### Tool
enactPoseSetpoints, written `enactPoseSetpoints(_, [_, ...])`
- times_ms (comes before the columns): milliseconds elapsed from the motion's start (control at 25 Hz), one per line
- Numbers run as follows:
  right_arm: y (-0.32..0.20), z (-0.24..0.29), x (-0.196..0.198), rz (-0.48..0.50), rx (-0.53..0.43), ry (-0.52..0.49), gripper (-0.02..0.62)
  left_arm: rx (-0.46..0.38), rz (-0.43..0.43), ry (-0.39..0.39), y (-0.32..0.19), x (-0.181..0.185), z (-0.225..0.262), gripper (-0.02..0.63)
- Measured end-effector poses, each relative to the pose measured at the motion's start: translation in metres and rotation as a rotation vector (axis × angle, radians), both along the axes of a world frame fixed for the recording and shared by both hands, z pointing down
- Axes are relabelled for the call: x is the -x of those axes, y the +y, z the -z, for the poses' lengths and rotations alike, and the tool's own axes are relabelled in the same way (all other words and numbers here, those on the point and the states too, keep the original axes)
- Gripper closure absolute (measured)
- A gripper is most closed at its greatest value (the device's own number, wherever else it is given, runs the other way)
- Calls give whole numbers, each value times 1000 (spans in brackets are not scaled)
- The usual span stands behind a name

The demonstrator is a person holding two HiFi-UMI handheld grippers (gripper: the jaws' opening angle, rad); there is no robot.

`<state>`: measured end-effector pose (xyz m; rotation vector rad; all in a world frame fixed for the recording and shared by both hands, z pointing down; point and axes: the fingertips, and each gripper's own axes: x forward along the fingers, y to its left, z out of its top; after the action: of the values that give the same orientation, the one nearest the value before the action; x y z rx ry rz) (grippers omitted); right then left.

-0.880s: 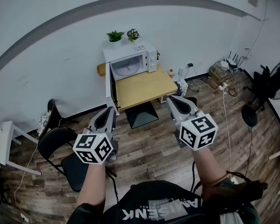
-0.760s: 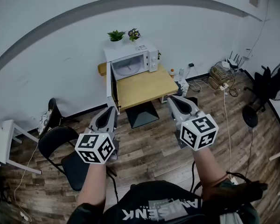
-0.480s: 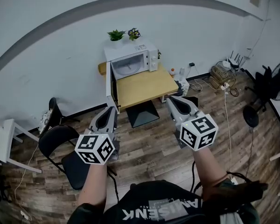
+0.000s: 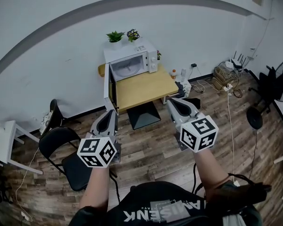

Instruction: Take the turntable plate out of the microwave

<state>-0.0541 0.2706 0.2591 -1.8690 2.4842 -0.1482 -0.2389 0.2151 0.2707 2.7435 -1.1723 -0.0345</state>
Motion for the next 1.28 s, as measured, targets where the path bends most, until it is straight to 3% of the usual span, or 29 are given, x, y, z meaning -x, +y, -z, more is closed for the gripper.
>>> enactPoseSetpoints(280, [18,-2,-20,54,-29,23,594,4,-39,3,18,-40,1,606])
enactPoseSetpoints(720, [16,-12,-64,78,-47,45,594,-2,-14,-34,9,-81,-9,606])
enactPoseSetpoints(960, [-31,-24,-67,71,-18,82,594,-21,-32,-15,-43,-96,-11,606])
enactPoseSetpoints(1280, [-141,-22,-58,47,8,84,594,-16,-15,14,-157,-81,-8,606])
